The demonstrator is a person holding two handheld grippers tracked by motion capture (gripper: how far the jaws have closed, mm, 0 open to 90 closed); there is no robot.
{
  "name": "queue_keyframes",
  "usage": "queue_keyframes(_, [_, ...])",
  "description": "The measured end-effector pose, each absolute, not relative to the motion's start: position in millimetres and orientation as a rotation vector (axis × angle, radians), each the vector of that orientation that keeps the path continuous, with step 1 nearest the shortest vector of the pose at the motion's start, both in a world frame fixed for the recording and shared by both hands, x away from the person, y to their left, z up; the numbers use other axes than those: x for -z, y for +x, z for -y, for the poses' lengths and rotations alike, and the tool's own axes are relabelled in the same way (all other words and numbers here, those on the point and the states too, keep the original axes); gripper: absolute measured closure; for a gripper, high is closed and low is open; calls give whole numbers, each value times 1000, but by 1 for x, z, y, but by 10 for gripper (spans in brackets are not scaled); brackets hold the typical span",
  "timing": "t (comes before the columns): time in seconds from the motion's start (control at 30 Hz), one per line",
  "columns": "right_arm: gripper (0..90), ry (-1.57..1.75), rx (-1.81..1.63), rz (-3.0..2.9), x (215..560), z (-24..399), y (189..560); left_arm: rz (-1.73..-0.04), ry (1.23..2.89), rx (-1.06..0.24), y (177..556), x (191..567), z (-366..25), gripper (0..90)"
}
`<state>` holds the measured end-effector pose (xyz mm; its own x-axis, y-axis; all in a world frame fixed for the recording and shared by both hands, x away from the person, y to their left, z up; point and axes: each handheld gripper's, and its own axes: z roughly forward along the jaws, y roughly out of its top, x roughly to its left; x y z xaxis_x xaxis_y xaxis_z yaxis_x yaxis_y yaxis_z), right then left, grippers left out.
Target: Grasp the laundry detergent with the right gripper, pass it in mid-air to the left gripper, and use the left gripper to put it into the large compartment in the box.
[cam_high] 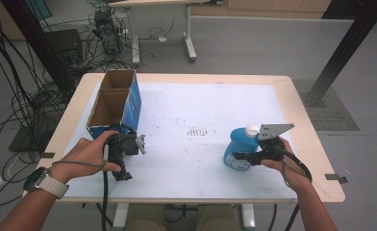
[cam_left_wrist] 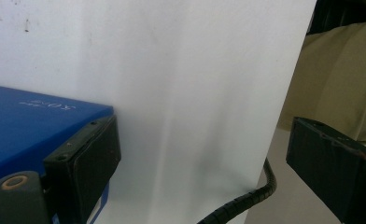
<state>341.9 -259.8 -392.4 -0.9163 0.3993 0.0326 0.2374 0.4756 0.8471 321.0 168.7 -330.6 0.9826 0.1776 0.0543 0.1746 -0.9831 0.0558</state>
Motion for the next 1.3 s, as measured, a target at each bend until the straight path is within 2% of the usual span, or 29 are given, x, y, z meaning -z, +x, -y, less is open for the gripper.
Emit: queue_keyframes(1.3, [439, 543, -1442, -2540, 394, 261, 342, -262, 3087, -84, 321, 330, -165, 105])
